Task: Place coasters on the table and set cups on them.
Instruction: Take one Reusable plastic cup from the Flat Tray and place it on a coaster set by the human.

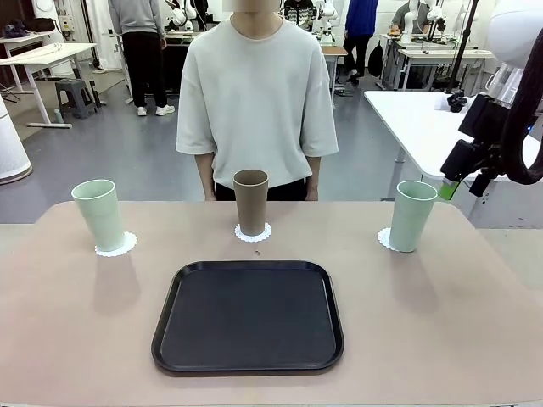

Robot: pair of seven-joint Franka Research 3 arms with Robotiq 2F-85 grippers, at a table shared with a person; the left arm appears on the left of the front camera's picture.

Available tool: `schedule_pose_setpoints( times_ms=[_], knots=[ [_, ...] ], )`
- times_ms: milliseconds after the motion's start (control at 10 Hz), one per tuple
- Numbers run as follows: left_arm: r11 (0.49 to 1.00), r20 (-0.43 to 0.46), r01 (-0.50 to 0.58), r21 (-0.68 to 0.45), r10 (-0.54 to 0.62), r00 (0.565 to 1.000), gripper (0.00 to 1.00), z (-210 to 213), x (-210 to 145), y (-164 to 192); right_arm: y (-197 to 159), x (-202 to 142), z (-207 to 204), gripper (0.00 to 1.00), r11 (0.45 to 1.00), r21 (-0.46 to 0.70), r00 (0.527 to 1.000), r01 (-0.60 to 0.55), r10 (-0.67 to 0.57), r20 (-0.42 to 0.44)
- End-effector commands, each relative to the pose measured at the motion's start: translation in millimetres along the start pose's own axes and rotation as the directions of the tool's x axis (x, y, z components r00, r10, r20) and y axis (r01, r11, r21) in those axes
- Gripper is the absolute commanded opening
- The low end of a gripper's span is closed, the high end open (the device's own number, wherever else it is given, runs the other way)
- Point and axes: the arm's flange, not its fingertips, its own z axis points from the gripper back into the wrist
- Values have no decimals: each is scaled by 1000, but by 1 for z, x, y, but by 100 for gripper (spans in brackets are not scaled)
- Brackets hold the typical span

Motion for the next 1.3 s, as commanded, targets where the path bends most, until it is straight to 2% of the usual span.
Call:
schedule_pose_setpoints(
  times_ms=[0,700,800,900,1000,1100,1200],
  knots=[
    [1000,23,-16,1,16,1000,100,-1,0,-4,2,-1,1,100,1000,-12,1000,9,-9,-3],
    [1000,23,-16,1,16,1000,100,-1,0,-4,0,0,1,100,1000,-1,1000,0,0,2],
    [1000,23,-16,1,16,1000,100,-1,0,-4,18,-25,29,100,856,514,992,-58,-10,128],
    [1000,23,-16,1,16,1000,100,-1,0,-4,-9,-47,44,100,656,753,978,-56,-114,172],
    [1000,23,-16,1,16,1000,100,-1,0,-4,-50,-67,47,100,524,851,957,-27,-233,174],
    [1000,23,-16,1,16,1000,100,-1,0,-4,-87,-98,41,100,377,926,935,-2,-328,136],
    [1000,23,-16,1,16,1000,100,-1,0,-4,-121,-131,31,100,316,949,909,12,-398,121]
  ],
)
